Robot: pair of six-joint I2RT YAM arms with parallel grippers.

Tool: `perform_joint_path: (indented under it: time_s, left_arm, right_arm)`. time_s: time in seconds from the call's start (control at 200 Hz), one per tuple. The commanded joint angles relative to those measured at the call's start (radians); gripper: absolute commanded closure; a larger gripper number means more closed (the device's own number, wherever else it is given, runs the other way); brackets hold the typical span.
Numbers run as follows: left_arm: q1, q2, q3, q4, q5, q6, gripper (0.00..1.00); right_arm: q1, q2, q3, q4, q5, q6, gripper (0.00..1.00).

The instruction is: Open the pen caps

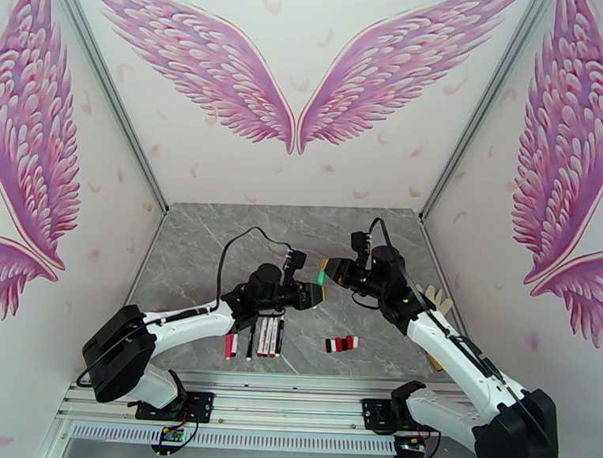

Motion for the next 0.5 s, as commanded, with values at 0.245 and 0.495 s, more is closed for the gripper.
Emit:
perform_joint_path:
  time_s: [0.245, 0.495]
  left_arm:
    - [-0.005, -0.008, 0.047, -0.086, -0.022, 0.064, 0.87]
    - [-0.034, -0.048, 0.032, -0.174, -0.04, 0.185, 0.9]
  right_arm:
    - [0.05, -0.01, 0.022, -0.076, 0.085, -0.047, 0.79]
    - [0.051, 0.007, 0.064, -0.155, 0.051, -0.06, 0.66]
